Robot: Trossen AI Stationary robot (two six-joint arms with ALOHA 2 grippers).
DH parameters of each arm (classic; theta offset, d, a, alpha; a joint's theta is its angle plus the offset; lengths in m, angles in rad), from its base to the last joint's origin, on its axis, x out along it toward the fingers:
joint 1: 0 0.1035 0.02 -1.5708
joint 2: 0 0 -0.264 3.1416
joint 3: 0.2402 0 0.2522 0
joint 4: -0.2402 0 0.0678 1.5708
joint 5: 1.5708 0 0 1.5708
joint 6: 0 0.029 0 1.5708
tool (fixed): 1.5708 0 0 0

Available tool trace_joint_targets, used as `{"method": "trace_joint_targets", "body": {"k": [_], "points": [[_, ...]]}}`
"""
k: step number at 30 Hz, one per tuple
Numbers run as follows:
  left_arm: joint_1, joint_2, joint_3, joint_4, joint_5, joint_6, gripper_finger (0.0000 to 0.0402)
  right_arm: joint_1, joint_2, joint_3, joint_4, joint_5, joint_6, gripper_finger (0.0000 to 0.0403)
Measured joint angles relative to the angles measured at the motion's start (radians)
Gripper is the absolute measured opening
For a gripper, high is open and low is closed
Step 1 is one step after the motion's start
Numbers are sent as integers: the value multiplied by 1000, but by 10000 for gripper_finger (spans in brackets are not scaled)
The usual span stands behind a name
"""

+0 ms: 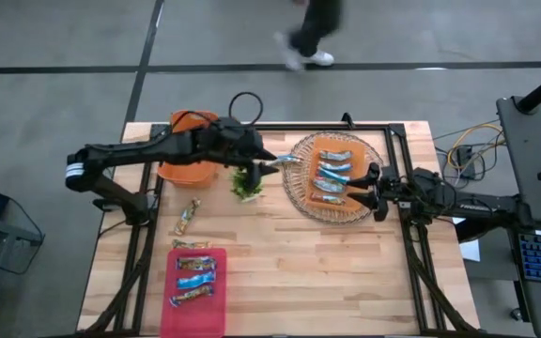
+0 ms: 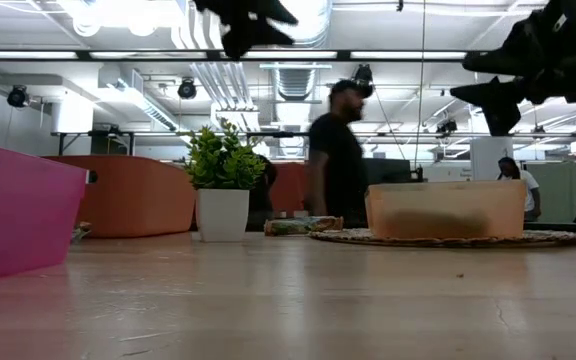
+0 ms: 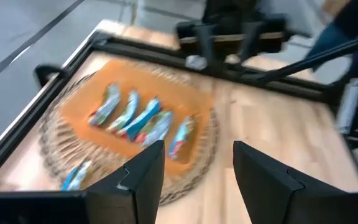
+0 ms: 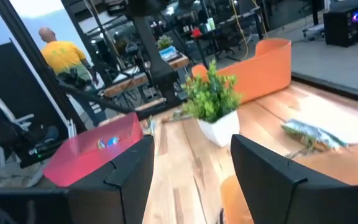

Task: Pick and place Granola Bars by type
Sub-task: Put the top yellow granola bar into the left orange bin

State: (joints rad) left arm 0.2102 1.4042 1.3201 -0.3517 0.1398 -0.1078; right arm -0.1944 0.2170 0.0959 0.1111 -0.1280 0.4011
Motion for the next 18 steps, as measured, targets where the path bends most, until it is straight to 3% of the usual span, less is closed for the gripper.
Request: {"method": "trace_joint_targets", "body": {"k": [7, 18], "points": [[84, 108, 47, -34, 0, 25, 172, 0, -5, -63, -3, -3, 51, 203], [133, 353, 399, -295, 1, 149, 172, 0, -6, -84, -20, -3, 14, 203]]}}
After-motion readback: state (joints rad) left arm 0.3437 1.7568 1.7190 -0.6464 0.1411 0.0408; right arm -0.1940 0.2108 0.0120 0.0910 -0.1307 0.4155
